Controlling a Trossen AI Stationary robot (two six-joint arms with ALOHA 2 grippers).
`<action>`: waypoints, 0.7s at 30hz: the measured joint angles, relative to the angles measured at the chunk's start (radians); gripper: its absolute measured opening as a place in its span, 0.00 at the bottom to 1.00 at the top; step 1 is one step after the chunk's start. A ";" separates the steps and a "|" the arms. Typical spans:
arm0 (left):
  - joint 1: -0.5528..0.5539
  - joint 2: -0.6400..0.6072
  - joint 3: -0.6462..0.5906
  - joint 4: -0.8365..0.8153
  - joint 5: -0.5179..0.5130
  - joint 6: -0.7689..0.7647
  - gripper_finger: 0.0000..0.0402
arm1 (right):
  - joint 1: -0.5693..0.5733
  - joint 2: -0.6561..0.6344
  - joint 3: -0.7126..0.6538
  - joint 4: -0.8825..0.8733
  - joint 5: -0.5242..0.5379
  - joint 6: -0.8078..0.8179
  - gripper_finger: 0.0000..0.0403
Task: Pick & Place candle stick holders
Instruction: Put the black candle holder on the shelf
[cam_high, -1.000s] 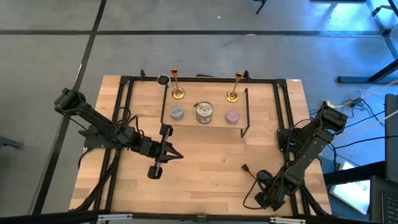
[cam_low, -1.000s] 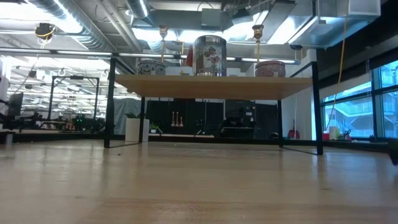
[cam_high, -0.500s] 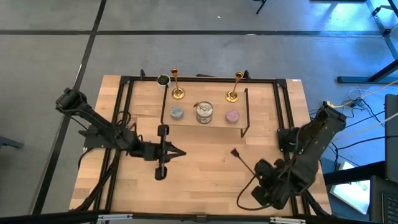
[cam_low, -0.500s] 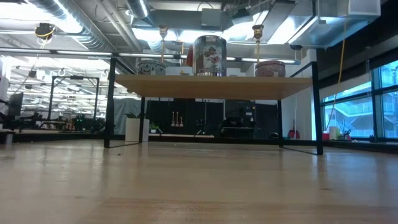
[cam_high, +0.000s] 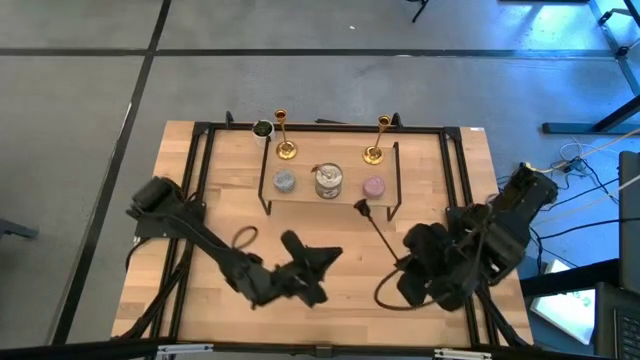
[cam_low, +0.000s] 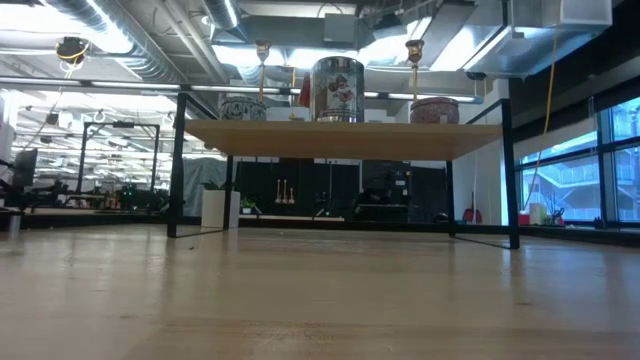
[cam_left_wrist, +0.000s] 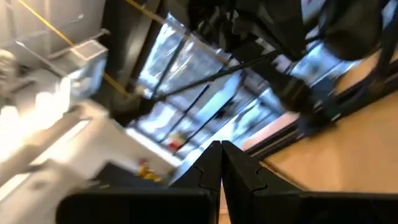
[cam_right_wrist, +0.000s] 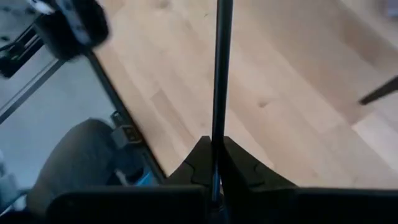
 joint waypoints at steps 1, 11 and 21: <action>0.000 0.033 0.037 0.000 -0.035 0.052 0.01 | -0.015 0.000 0.000 0.018 -0.027 -0.025 0.03; 0.036 0.202 0.234 -0.087 -0.076 0.263 0.00 | -0.177 -0.033 0.000 0.162 -0.247 -0.188 0.03; 0.076 0.201 0.234 -0.084 -0.058 0.438 0.00 | -0.280 -0.076 0.000 0.184 -0.413 -0.173 0.03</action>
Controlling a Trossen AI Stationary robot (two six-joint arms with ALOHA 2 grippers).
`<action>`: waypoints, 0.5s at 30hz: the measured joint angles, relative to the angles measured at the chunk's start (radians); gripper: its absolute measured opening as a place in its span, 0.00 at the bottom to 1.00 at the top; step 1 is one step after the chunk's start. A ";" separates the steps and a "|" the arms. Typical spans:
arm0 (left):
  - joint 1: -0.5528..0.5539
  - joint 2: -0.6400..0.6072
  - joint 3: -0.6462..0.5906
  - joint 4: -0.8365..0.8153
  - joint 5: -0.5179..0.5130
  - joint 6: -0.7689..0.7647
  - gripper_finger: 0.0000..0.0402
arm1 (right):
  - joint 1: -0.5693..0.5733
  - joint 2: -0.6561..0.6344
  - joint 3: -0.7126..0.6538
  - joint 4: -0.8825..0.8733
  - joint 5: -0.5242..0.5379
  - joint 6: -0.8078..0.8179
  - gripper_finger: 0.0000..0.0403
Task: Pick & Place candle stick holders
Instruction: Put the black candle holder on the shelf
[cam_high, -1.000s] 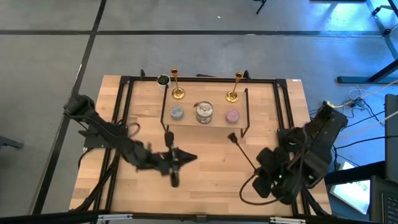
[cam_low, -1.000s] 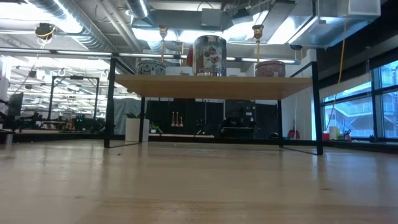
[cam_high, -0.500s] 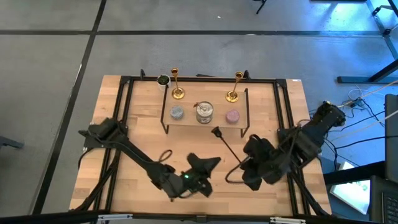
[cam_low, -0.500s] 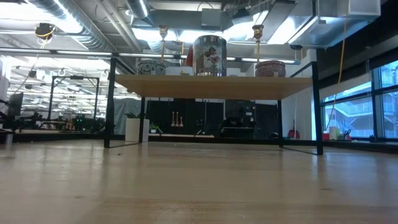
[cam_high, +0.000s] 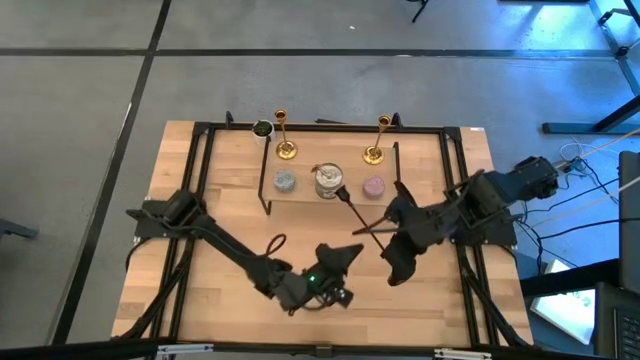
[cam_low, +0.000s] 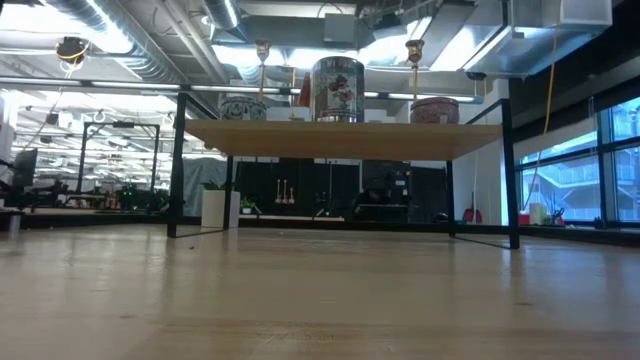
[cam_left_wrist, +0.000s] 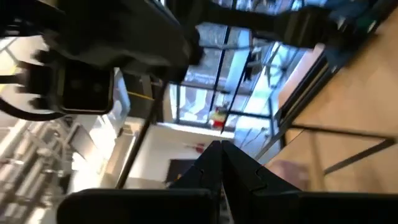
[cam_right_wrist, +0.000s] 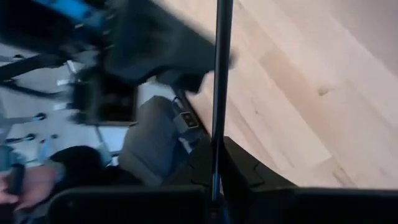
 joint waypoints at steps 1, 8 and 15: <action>0.012 0.000 0.000 0.006 0.004 0.032 0.01 | -0.005 -0.005 0.000 0.006 -0.014 0.002 0.03; 0.053 -0.002 0.000 0.039 0.028 0.323 0.00 | -0.010 -0.041 0.000 0.010 -0.042 0.014 0.03; -0.004 -0.020 0.000 0.089 0.074 0.378 0.00 | -0.007 -0.079 0.000 0.000 -0.023 0.009 0.03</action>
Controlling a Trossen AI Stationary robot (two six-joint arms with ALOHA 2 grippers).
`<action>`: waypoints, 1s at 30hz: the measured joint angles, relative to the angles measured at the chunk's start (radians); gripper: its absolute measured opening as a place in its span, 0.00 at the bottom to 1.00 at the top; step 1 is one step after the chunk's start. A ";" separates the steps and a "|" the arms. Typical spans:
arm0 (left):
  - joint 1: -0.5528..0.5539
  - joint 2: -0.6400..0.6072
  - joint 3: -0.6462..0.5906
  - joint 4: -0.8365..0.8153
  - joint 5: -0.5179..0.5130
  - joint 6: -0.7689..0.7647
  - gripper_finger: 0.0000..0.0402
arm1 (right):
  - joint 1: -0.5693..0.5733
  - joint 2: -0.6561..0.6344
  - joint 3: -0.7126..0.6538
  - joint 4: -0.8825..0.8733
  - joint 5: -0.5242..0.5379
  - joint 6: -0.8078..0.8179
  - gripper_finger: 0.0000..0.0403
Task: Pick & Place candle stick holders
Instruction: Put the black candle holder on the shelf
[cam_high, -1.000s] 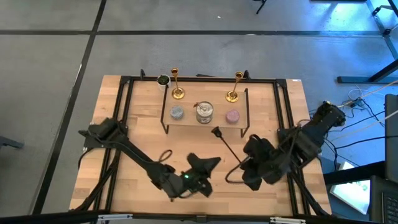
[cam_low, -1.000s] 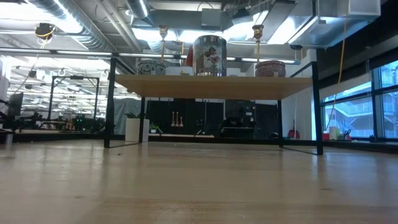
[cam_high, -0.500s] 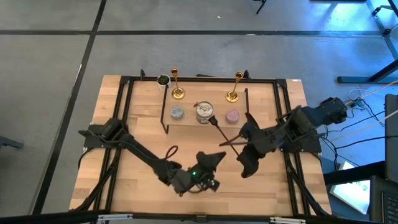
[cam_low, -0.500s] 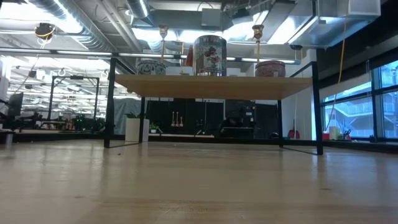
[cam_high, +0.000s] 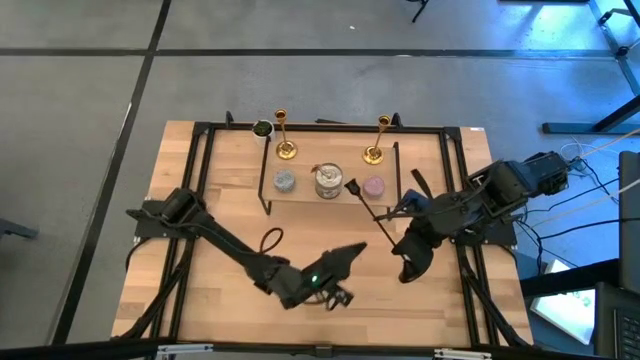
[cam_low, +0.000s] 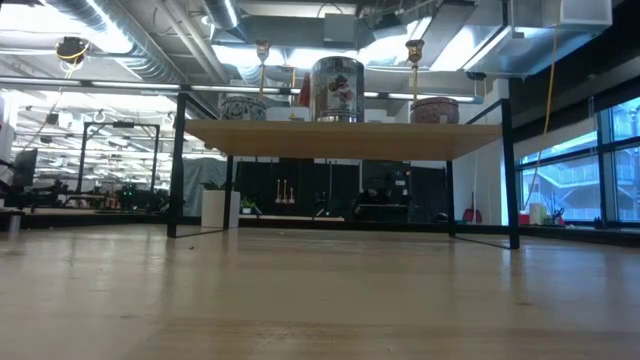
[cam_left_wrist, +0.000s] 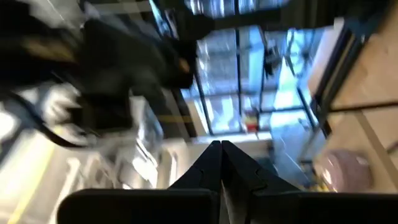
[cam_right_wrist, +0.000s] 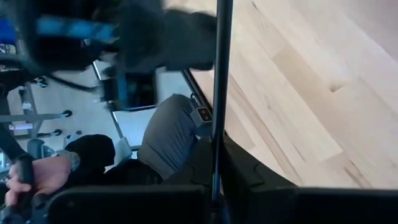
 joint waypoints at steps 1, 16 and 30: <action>-0.013 -0.005 0.000 0.002 0.019 0.023 0.00 | 0.000 -0.002 0.000 -0.001 0.002 0.000 0.03; -0.050 -0.008 0.254 -0.290 0.060 -0.121 0.15 | -0.001 0.005 0.000 0.067 -0.009 -0.014 0.03; 0.018 -0.005 0.261 -0.435 0.112 0.030 0.33 | -0.007 0.005 0.000 0.080 -0.009 -0.041 0.03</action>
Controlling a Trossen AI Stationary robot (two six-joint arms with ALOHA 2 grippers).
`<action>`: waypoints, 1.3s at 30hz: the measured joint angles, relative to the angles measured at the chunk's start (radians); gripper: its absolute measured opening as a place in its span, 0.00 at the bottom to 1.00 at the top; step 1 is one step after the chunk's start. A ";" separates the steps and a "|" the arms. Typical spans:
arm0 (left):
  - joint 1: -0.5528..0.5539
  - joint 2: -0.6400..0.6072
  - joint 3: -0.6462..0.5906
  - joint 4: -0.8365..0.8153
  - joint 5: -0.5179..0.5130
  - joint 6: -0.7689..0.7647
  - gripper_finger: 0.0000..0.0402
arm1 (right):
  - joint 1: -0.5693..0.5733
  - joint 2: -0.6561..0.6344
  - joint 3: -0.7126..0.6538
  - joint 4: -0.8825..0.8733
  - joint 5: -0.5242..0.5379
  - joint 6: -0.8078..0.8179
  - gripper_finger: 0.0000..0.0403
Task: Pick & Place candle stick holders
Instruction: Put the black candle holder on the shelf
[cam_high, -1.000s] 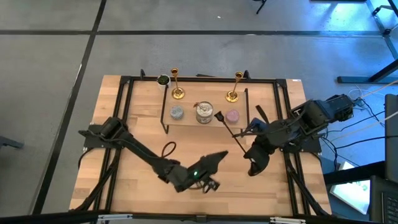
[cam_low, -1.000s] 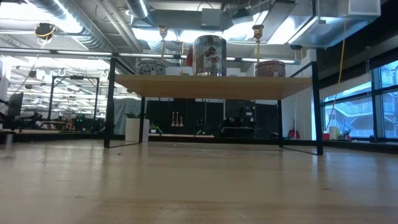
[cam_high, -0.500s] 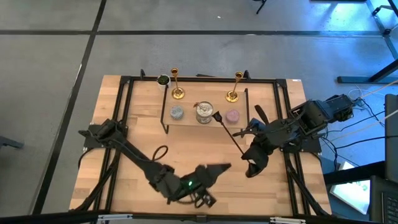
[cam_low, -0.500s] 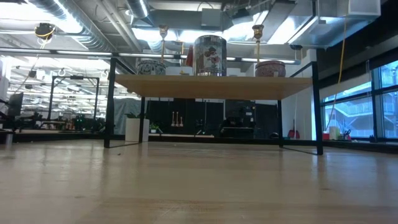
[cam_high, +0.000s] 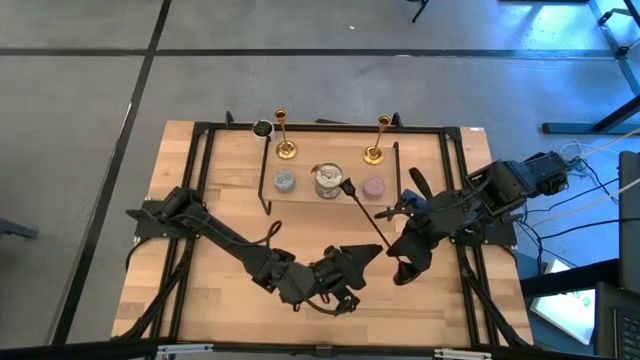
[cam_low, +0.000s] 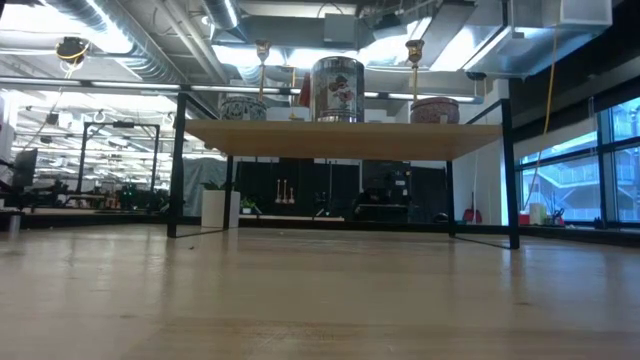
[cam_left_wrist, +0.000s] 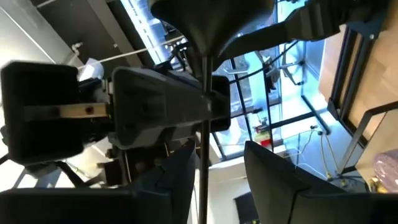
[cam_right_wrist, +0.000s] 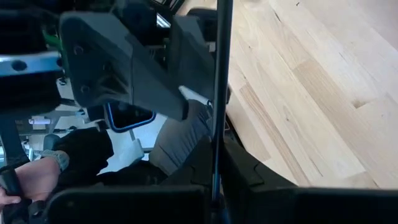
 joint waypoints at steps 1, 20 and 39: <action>0.000 0.000 0.000 0.003 0.001 0.000 0.33 | -0.001 0.000 0.000 0.002 0.000 0.000 0.03; 0.003 0.000 0.000 0.048 -0.010 0.042 0.32 | -0.001 0.001 0.000 0.033 0.010 -0.019 0.03; 0.020 0.001 0.000 0.062 -0.019 0.014 0.32 | -0.010 0.043 0.000 0.043 -0.019 -0.041 0.03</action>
